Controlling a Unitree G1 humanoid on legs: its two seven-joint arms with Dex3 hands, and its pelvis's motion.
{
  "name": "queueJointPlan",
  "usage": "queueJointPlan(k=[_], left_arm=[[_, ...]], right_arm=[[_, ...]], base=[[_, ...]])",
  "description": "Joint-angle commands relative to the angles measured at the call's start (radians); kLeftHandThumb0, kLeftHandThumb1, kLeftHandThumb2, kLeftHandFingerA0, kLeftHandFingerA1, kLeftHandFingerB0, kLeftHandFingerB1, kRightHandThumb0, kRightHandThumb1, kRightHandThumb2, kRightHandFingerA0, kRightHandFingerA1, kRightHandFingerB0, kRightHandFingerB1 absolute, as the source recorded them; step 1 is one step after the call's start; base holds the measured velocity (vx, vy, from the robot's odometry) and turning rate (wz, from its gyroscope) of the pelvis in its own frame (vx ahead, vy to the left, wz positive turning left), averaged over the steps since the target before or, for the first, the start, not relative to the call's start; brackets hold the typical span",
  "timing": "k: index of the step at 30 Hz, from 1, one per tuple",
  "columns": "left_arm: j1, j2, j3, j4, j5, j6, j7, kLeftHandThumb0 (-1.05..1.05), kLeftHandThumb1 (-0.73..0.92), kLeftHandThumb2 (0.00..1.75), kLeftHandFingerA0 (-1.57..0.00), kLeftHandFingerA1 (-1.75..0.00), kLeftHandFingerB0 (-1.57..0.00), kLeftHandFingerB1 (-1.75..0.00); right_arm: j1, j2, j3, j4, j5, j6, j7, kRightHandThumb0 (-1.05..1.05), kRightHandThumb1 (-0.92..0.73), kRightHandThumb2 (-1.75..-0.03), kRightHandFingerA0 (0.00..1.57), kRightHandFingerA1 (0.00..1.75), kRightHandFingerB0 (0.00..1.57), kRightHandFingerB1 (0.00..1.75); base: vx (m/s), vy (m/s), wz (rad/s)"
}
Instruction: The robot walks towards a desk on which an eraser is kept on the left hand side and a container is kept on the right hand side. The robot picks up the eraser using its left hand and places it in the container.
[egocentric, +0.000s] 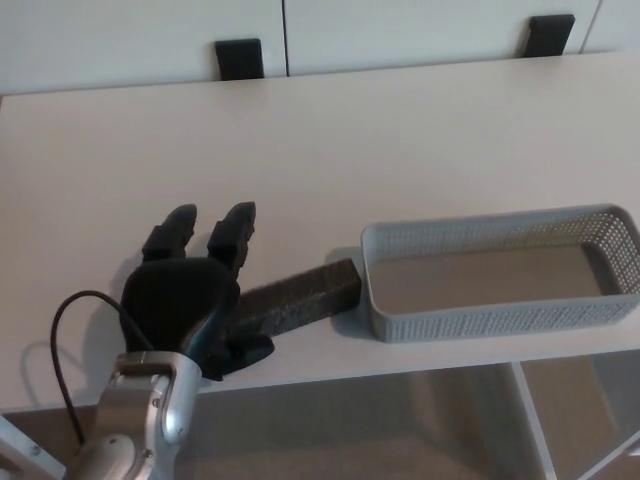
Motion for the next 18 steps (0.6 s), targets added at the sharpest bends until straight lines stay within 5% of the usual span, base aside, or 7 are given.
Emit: queueJointPlan(k=[1,10,13,15,16,17,18], left_arm=[[0.007,0.021,0.014,0.0,-0.018,-0.035,0.013,-1.0,0.49,0.97,0.0,-0.26,0.0,-0.15],[-0.005,0.022,0.0,-0.045,-0.003,-0.013,-0.034,-0.87,0.49,0.75,0.0,0.0,0.0,-0.22],[-0.012,0.013,-0.016,-0.071,-0.008,-0.014,-0.065,-0.94,0.49,0.98,0.0,-0.18,-0.01,-0.17],[-0.015,0.006,-0.023,-0.094,-0.015,-0.003,-0.1,-0.93,0.58,0.65,0.0,-0.34,0.0,-0.33],[-0.016,0.008,-0.017,-0.104,-0.039,-0.013,-0.123,-0.85,0.45,0.97,-0.01,-0.28,-0.06,-0.31],[-0.02,0.003,-0.022,-0.109,-0.042,-0.007,-0.145,-0.93,0.6,0.59,-0.01,-0.5,-0.08,-0.36],[-0.029,-0.002,-0.029,-0.104,-0.041,0.003,-0.166,-0.43,0.15,0.89,0.0,-0.54,0.0,-0.52]], right_arm=[[-0.004,-0.014,-0.002,0.01,-0.002,-0.007,-0.002,-0.32,-0.63,-0.59,0.76,0.54,0.55,0.44],[-0.006,-0.017,0.003,0.007,-0.005,-0.003,0.001,-0.33,-0.63,-0.59,0.75,0.54,0.54,0.44],[0.001,-0.02,0.0,-0.003,0.0,0.005,0.005,-0.33,-0.63,-0.59,0.75,0.52,0.54,0.43],[0.002,-0.019,0.001,-0.003,0.0,0.003,0.005,-0.39,-0.52,-0.8,0.69,0.62,0.5,0.55],[-0.001,-0.017,0.004,-0.001,-0.004,0.002,0.003,-0.4,-0.52,-0.8,0.69,0.62,0.5,0.55],[0.0,-0.017,0.005,-0.004,-0.005,0.004,0.004,-0.34,-0.63,-0.59,0.75,0.52,0.54,0.44],[-0.001,-0.018,0.006,-0.004,-0.005,0.008,0.005,-0.34,-0.63,-0.59,0.75,0.53,0.54,0.43]], base=[[0.0,0.0,0.0],[0.0,0.0,0.0],[0.0,0.0,0.0],[0.0,0.0,0.0],[0.0,0.0,0.0],[0.0,0.0,0.0],[0.0,0.0,0.0]])
